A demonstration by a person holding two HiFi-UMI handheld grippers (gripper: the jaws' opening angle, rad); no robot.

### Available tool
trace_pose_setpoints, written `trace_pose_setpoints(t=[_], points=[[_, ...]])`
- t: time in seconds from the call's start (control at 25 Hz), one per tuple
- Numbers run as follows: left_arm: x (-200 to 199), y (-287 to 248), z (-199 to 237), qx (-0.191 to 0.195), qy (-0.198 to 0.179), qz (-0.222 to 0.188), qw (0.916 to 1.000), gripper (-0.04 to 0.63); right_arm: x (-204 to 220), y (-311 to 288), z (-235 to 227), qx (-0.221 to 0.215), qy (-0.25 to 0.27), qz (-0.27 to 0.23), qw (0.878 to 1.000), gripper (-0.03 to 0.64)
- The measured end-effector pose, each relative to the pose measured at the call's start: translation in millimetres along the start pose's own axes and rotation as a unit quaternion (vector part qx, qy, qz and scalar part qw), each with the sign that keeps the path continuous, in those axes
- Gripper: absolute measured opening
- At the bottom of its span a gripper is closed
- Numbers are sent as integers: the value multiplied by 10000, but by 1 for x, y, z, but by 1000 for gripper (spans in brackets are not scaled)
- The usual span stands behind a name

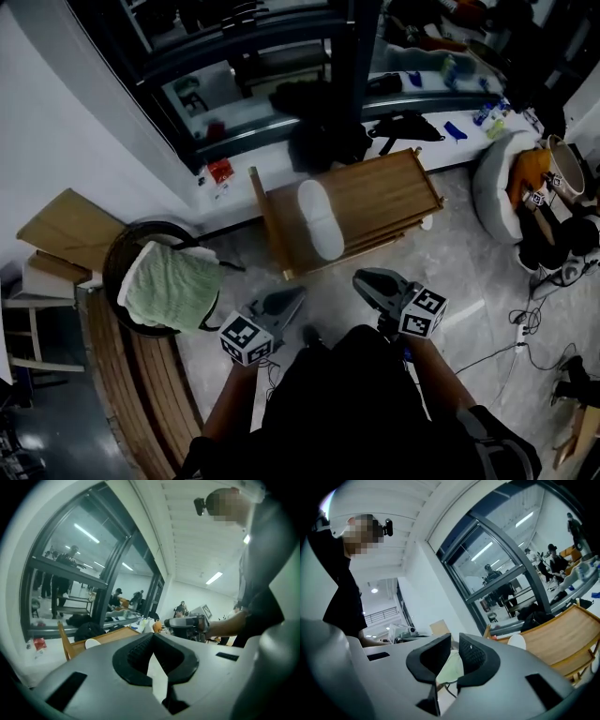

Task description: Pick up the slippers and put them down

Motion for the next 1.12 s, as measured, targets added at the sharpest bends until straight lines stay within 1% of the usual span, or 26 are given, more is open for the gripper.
trace_pose_setpoints(t=[0.12, 0.28, 0.44, 0.68, 0.72, 0.84, 0.96, 1.04, 1.12], points=[[1, -4, 13, -68, 161, -29, 9998, 11, 7, -8, -16, 56, -145, 261, 9995, 34], [6, -17, 29, -123, 287, 143, 9994, 11, 11, -17, -41, 59, -562, 266, 9980, 35], [-2, -35, 43, -287, 300, 232, 9989, 11, 9, -28, -67, -132, -992, 200, 9948, 35], [-21, -68, 67, -606, 318, 289, 9972, 11, -11, -44, -102, -499, -1178, 140, 9917, 38], [-23, -72, 70, -672, 318, 303, 9968, 11, -11, -46, -108, -556, -1248, 154, 9905, 43], [-29, -85, 75, -847, 288, 394, 9952, 11, -9, -49, -124, -676, -1541, 136, 9856, 86], [-33, -99, 79, -888, 224, 532, 9944, 11, -5, -53, -143, -708, -1840, 96, 9803, 98], [-30, -107, 82, -842, 147, 668, 9941, 11, 5, -56, -154, -624, -2108, 108, 9755, 120], [-27, -114, 87, -751, 97, 790, 9940, 11, 19, -58, -166, -445, -2418, 115, 9692, 134]])
Point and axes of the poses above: the fingertips, and each gripper's own axes: y backward along the fingers, z to its left, x out of its underside, the point moved 1 cm from there along y, backward along the fingers, and after that the axes turned 2 degrees about -z, right-handed, at the moved point
